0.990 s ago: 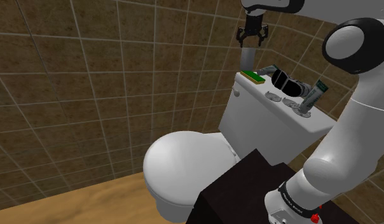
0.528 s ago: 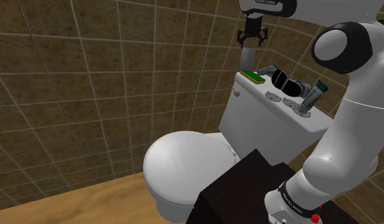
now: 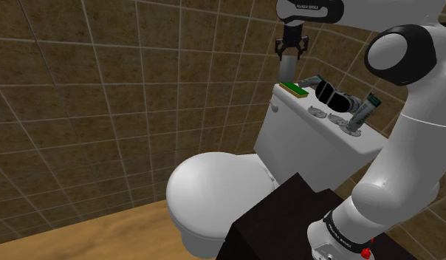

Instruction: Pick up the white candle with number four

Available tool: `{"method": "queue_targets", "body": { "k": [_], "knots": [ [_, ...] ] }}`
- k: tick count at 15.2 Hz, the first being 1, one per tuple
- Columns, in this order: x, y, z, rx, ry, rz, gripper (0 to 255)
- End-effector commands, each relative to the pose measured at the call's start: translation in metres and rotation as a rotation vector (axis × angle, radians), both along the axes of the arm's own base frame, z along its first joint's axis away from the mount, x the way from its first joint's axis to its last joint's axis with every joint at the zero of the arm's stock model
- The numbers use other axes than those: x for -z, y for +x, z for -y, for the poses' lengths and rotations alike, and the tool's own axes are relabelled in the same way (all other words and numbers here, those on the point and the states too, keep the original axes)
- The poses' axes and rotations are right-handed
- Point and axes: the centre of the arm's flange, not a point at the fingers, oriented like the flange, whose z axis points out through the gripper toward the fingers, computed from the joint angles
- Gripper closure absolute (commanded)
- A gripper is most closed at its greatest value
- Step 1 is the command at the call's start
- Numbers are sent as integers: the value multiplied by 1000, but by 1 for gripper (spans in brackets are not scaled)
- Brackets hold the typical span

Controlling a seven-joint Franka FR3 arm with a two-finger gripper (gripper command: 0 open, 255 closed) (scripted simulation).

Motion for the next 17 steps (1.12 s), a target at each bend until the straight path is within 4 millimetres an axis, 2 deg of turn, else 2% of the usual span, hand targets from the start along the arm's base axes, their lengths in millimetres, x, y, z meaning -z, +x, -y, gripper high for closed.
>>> {"method": "queue_targets", "body": {
  "k": [1,6,17],
  "knots": [
    [0,0,0,0,0,-1,255],
    [1,0,1,0,0,-1,255],
    [-57,0,1,0,0,-1,255]
  ]
}}
